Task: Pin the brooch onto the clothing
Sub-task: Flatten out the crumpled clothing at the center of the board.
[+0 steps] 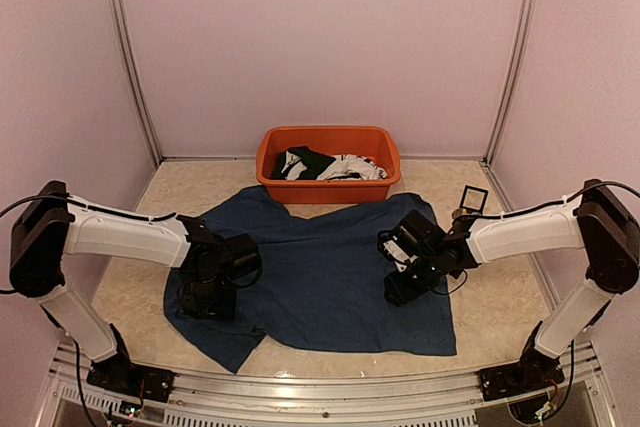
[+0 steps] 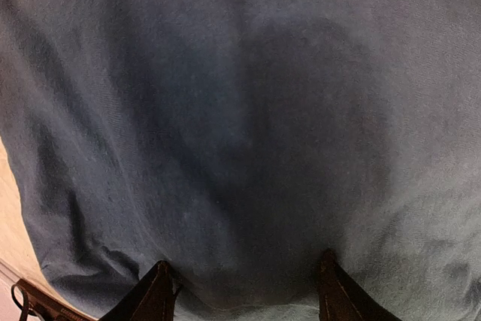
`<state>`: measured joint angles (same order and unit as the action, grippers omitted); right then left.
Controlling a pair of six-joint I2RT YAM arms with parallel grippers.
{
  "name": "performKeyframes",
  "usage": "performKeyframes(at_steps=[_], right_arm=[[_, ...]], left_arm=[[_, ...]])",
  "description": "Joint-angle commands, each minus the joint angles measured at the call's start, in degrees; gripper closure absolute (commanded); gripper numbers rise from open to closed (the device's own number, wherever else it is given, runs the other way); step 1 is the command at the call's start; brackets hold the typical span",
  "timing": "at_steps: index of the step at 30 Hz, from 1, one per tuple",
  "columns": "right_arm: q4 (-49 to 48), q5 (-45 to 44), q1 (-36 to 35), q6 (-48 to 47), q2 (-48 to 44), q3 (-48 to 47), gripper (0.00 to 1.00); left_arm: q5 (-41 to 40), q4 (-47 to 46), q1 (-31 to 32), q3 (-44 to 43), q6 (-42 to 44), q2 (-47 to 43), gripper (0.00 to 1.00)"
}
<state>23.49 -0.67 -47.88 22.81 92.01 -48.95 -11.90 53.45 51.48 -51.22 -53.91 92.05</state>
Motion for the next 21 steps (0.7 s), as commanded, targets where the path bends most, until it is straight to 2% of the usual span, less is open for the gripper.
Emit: performKeyframes(at_steps=[1,8,15,21], right_arm=[[-2.8,-0.9,1.3,3.6,0.6,3.7,0.54],[-2.8,-2.0,4.7,7.4,-1.7,10.4,0.59],[0.8,-3.5,5.6,9.4,-5.2,12.8,0.59],[5.4,-5.0,5.7,9.9,-10.7,14.1,0.59]], left_arm=[[-1.2,0.7,1.5,-0.5,-0.9,0.9,0.38],[2.6,-0.8,4.3,0.6,2.5,1.7,0.37],[3.0,0.6,6.8,-0.8,4.7,1.0,0.22],[4.3,1.9,8.0,0.7,5.6,0.5,0.03]])
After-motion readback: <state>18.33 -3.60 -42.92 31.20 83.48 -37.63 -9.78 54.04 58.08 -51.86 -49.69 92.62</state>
